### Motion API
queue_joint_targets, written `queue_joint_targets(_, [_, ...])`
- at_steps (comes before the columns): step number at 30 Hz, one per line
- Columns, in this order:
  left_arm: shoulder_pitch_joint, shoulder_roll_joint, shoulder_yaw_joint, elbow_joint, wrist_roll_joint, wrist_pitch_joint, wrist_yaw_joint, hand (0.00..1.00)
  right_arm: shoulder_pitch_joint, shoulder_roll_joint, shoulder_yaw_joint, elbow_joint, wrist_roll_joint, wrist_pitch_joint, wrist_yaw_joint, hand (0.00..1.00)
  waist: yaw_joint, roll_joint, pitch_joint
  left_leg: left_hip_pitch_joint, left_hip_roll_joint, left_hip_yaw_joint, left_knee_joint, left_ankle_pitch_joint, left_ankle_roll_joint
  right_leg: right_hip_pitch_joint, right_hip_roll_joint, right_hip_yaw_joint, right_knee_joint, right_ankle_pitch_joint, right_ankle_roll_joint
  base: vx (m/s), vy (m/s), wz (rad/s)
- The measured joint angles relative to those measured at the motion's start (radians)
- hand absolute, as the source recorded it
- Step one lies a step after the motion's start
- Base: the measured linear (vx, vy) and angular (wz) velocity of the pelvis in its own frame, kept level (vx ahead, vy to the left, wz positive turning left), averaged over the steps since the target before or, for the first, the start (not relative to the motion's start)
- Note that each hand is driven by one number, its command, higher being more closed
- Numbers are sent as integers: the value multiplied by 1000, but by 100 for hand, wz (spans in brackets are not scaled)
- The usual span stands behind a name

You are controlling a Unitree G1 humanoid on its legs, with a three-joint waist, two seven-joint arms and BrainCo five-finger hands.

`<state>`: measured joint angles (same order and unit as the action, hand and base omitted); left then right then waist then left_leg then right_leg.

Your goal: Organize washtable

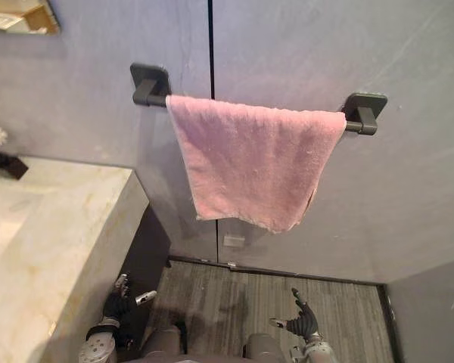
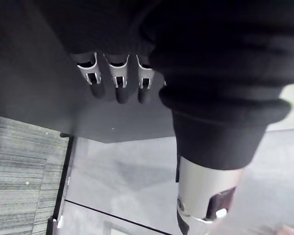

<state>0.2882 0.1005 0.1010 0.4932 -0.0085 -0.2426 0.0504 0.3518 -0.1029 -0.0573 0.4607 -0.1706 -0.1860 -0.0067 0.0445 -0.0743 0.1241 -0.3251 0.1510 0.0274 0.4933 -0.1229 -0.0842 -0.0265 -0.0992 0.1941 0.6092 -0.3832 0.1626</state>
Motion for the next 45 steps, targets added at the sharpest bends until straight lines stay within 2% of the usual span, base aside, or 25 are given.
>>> queue_joint_targets(2, [18,-36,-11,-2,-7,-1,5,0,-21,-14,-3,-9,17,-3,-19,0,27,18,16,6,40,-2,-65,84,-32,43,35,-50,-107,-61,-73,-253,-374,28])
queue_joint_targets(3, [22,-48,-21,-6,-16,-1,7,0,-29,-23,-2,-11,25,-4,-20,0,29,31,22,-3,54,-10,-84,112,-32,40,53,-75,-114,-74,-95,-331,-374,39])
queue_joint_targets(4, [23,-61,-28,-9,-20,-1,9,0,-38,-34,-2,-12,26,-4,-21,0,23,52,34,-12,69,-31,-109,151,-30,35,79,-105,-108,-77,-107,-408,-376,86])
queue_joint_targets(5, [25,-75,-38,-11,-20,-1,16,0,-36,-44,-3,-6,38,-3,-34,0,11,69,51,0,88,-37,-199,249,-37,15,107,-164,-85,-63,-141,-511,-409,111])
queue_joint_targets(6, [29,-77,-42,-11,-21,-1,17,0,-33,-49,-6,9,45,-2,-39,0,-1,58,58,19,95,-5,-265,286,-37,8,112,-212,-84,-55,-183,-412,-314,118])
queue_joint_targets(10, [49,-65,-53,-14,-20,1,16,0,-6,-55,-22,25,56,-1,-40,0,-18,47,63,28,85,102,-35,146,-23,0,83,-330,-93,-23,-231,-312,-224,92])
queue_joint_targets(12, [53,-56,-52,-14,-20,1,14,0,5,-52,-20,47,64,-1,-36,0,-32,48,60,68,115,119,131,30,3,-2,76,-386,-144,21,-236,-259,-96,75])
queue_joint_targets(14, [56,-54,-53,-12,-19,1,12,0,9,-46,-24,72,64,-2,-35,0,-34,52,53,158,144,157,146,-39,10,4,76,-425,-196,64,-240,-195,21,67])
queue_joint_targets(16, [49,-52,-53,7,-19,-1,0,0,13,-40,-50,109,64,-2,-34,0,-47,57,34,266,162,214,44,-46,18,0,63,-481,-228,94,-235,-120,75,99])
queue_joint_targets(17, [38,-52,-55,31,-18,-1,-6,0,10,-39,-72,131,64,-2,-34,0,-72,71,19,341,156,249,-104,-24,-1,-2,58,-524,-257,114,-221,-131,175,127])
queue_joint_targets(18, [29,-50,-55,52,-18,-1,-7,0,2,-39,-98,149,65,-2,-33,0,-95,103,-6,406,132,256,-297,8,-56,-8,61,-554,-293,140,-206,-158,225,114])
queue_joint_targets(20, [13,-29,-52,84,-17,-2,-5,0,-10,-36,-106,174,83,-5,-33,0,-84,107,-12,437,110,263,-412,35,-88,-11,64,-557,-329,180,-189,-124,204,37])
queue_joint_targets(21, [13,-17,-51,97,-16,-1,-5,0,-17,-32,-108,188,85,-5,-32,0,-82,103,-14,439,106,263,-416,35,-88,-6,64,-555,-342,193,-186,-122,158,-2])
queue_joint_targets(25, [39,26,-6,148,3,2,-4,0,-15,-8,-112,234,87,-2,-31,0,-85,86,-35,447,53,272,-423,41,-51,37,36,-536,-424,276,-154,-136,144,-4])
queue_joint_targets(30, [44,25,52,145,2,1,-1,0,-19,-7,-102,233,86,-1,-31,0,-82,82,-33,412,13,240,-424,52,-23,33,-6,-560,-437,294,-128,-161,88,23])
queue_joint_targets(32, [38,22,66,135,-3,-1,12,0,-17,-3,-87,228,86,0,-33,0,-78,80,-28,332,-13,198,-415,52,20,1,-57,-651,-413,280,-116,-169,48,118])
queue_joint_targets(33, [33,22,68,135,-8,0,18,0,-17,4,-87,226,86,0,-33,0,-74,83,-25,311,-10,243,-416,35,50,4,-76,-701,-415,279,-113,-117,33,129])
queue_joint_targets(34, [33,20,69,133,-15,-1,20,0,-16,6,-86,226,86,1,-35,0,-73,66,-20,301,-10,280,-427,26,70,3,-88,-726,-426,276,-103,-30,78,169])
queue_joint_targets(35, [25,14,75,126,-22,-1,23,0,-19,18,-85,224,86,1,-39,0,-72,60,-10,276,17,425,-394,26,83,15,-127,-790,-445,278,-98,-15,96,161])
queue_joint_targets(37, [17,4,94,127,-24,1,31,0,-34,10,-82,223,86,6,-50,0,-73,85,19,258,81,603,-334,34,77,53,-147,-893,-447,287,-84,-18,139,169])
queue_joint_targets(38, [20,1,101,128,-25,2,38,0,-37,5,-82,222,86,9,-54,0,-72,86,19,258,88,631,-326,37,75,63,-155,-915,-447,288,-78,31,152,178])
queue_joint_targets(39, [24,2,107,140,-29,3,45,0,-45,10,-80,221,86,10,-58,0,-70,88,20,253,89,651,-318,80,64,96,-166,-964,-447,289,-56,67,117,132])
queue_joint_targets(41, [24,12,112,174,-28,6,45,0,-78,26,-73,223,86,12,-59,0,-53,69,31,248,58,598,-301,92,61,132,-185,-993,-451,300,-39,139,154,110])
queue_joint_targets(43, [24,22,112,195,-20,12,44,0,-117,35,-47,222,82,13,-58,0,-49,42,41,221,42,565,-262,62,73,146,-201,-1011,-456,310,-20,141,144,63])
queue_joint_targets(45, [10,22,111,215,-18,21,42,0,-169,40,-39,223,81,16,-58,0,-26,24,53,169,31,534,-176,0,93,146,-233,-1013,-431,308,-13,152,146,48])
